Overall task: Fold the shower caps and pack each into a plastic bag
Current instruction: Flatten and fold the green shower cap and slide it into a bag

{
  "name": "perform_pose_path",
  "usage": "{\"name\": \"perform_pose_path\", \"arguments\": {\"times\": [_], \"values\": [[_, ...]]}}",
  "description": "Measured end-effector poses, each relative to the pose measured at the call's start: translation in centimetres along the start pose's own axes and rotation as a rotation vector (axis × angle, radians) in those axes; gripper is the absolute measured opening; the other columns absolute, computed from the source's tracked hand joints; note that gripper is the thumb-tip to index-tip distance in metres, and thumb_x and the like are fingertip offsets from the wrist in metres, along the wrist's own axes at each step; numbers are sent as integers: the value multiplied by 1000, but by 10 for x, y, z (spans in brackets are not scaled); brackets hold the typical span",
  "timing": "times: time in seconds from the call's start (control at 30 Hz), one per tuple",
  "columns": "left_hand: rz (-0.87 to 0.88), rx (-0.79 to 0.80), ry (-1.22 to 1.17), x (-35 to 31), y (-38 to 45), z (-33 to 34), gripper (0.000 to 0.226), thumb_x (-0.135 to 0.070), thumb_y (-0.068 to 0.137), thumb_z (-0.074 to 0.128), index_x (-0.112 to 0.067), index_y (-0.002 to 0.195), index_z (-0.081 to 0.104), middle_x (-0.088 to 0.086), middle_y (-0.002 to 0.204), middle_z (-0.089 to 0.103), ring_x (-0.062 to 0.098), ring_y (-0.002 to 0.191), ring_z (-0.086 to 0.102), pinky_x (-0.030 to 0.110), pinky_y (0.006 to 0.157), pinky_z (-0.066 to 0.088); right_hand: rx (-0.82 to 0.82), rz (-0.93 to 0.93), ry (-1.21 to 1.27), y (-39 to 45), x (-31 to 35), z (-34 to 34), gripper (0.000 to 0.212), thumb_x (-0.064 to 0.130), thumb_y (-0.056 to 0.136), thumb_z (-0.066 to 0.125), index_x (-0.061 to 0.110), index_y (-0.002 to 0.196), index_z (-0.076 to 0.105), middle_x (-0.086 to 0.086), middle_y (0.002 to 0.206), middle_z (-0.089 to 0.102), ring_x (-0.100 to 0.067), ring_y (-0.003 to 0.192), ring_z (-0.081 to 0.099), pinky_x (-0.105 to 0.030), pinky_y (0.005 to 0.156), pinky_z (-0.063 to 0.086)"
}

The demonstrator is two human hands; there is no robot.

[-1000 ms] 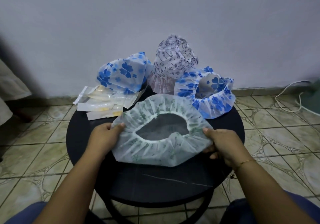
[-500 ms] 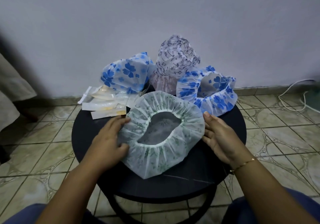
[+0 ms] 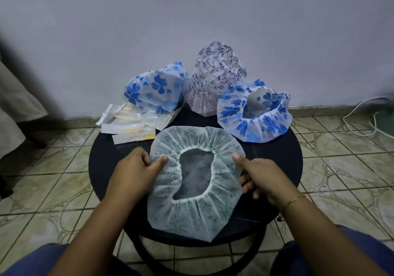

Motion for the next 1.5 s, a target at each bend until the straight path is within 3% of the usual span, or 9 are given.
{"name": "perform_pose_path", "arguments": {"times": [0.17, 0.37, 0.57, 0.77, 0.9, 1.03, 1.27, 1.4, 1.5], "values": [[-37, 85, -244, 10, 6, 14, 21, -22, 90, 59, -16, 100, 42, -3, 81, 51, 14, 69, 51, 27, 58, 38, -51, -33, -15, 4, 2, 1, 28, 25, 91, 60, 6, 72, 53, -10, 63, 57, -16, 40, 51, -21, 33, 33], [-61, 65, -104, 31, 20, 7, 34, 10, 81, 41, -21, 83, 56, 5, 100, 61, 13, 70, 53, 19, 55, 37, -253, -38, -239, 20, 4, -31, 23, 24, 82, 70, 5, 72, 65, -6, 67, 65, -17, 57, 56, -32, 62, 51], [-191, 130, -67, 38, 16, 10, 26, -11, 88, 49, -26, 102, 64, 1, 97, 64, 19, 81, 58, 29, 68, 41, -326, -119, -389, 26, 6, -30, 19, 33, 86, 65, 15, 77, 65, -3, 76, 66, -20, 74, 61, -34, 72, 51], [-251, 165, -240, 35, 6, 7, 14, -20, 88, 60, -17, 94, 73, -5, 89, 68, 14, 83, 62, 28, 72, 46, -189, -145, -308, 10, 12, -23, 54, 62, 79, 57, 9, 76, 48, -11, 59, 59, -12, 38, 54, -26, 45, 38], [-405, 325, -580, 44, 5, 13, 22, -6, 82, 67, -12, 103, 69, 3, 87, 72, 19, 75, 62, 29, 59, 47, -23, -161, -66, 9, 10, -13, 34, 24, 79, 73, 16, 91, 42, -12, 91, 59, -22, 67, 58, -27, 41, 44], [-426, 366, -569, 50, 7, 12, 56, 4, 72, 74, -10, 123, 58, 8, 99, 68, 19, 64, 53, 26, 57, 44, -92, -155, 38, 15, 8, -23, 25, -5, 81, 64, 13, 88, 49, -14, 83, 57, -21, 53, 48, -21, 34, 39], [-274, 372, -192, 37, 1, -1, 54, -33, 58, 87, -15, 105, 68, -1, 82, 69, 9, 56, 60, 18, 51, 44, -191, -157, -6, 19, 5, -27, 23, 9, 85, 66, 8, 107, 63, -7, 94, 65, -14, 72, 61, -22, 59, 49], [-174, 282, 51, 30, 3, -14, 66, -77, 50, 59, -15, 66, 73, -2, 56, 61, 16, 56, 58, 28, 55, 42, -226, -247, -43, 8, 16, -29, 35, 21, 85, 68, 16, 117, 56, 11, 92, 55, -8, 85, 56, -25, 75, 44], [-23, 140, 127, 26, 10, -18, 66, -80, 59, 46, -17, 57, 67, -1, 68, 64, 18, 67, 61, 34, 62, 47, -308, -226, -262, 9, 15, -35, 49, 31, 83, 69, 13, 125, 52, -1, 113, 54, -17, 97, 51, -28, 80, 38]]}}
Point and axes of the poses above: each hand's wrist, its own y-axis towards the middle knuckle, its own z-axis out of the palm, x = y × z, the point moved 6 cm from there along y, towards the middle knuckle
